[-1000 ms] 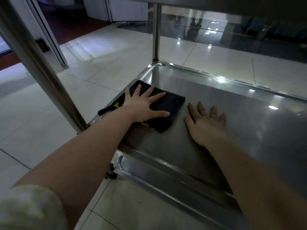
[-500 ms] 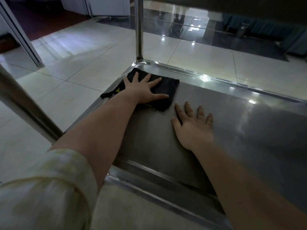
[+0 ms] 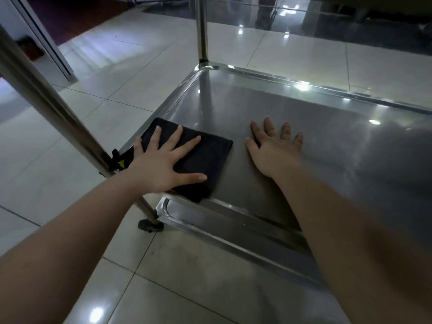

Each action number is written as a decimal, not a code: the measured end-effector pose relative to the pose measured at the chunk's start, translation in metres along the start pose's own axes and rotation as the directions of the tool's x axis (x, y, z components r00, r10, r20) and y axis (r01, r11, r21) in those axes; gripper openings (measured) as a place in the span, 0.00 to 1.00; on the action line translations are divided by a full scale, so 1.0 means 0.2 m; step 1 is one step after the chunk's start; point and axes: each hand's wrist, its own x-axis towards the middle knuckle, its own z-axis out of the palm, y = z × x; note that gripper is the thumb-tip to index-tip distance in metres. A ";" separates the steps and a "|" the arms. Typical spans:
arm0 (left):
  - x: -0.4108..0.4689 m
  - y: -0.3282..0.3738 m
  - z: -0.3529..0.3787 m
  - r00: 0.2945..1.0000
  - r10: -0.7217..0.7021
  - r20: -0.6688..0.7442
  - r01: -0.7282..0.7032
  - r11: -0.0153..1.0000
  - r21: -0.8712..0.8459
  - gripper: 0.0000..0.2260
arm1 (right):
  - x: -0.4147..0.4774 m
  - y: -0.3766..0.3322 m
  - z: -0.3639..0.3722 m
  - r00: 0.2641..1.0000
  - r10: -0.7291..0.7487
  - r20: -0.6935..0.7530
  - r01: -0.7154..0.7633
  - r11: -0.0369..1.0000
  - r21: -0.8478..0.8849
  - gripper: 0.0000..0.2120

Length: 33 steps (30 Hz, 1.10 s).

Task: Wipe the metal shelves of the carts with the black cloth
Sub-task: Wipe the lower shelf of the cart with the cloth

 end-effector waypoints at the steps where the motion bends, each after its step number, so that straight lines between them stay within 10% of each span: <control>1: 0.01 0.01 0.00 1.000 -0.001 0.000 0.001 1.000 -0.005 0.43 | -0.01 0.01 -0.02 0.999 -0.025 0.023 0.025 1.000 -0.008 0.29; 12: -0.04 0.27 0.00 0.998 -0.055 0.042 0.053 0.998 0.041 0.42 | -0.49 0.97 -0.12 0.934 0.342 0.108 -0.338 0.940 -0.052 0.32; 24: -0.11 1.52 0.26 0.993 0.108 -0.047 -0.103 0.989 0.111 0.45 | -0.49 1.04 -0.12 0.937 0.339 0.088 -0.350 0.905 0.242 0.26; 29: -0.14 1.57 0.21 0.995 0.098 -0.009 -0.099 0.994 -0.037 0.38 | -0.53 1.05 -0.20 0.935 0.339 0.106 -0.354 0.859 0.369 0.27; 33: 0.02 1.25 0.04 0.955 0.029 -0.295 -0.052 0.996 -0.070 0.28 | -0.58 0.81 -0.26 0.973 0.224 -0.059 -0.200 0.942 0.271 0.30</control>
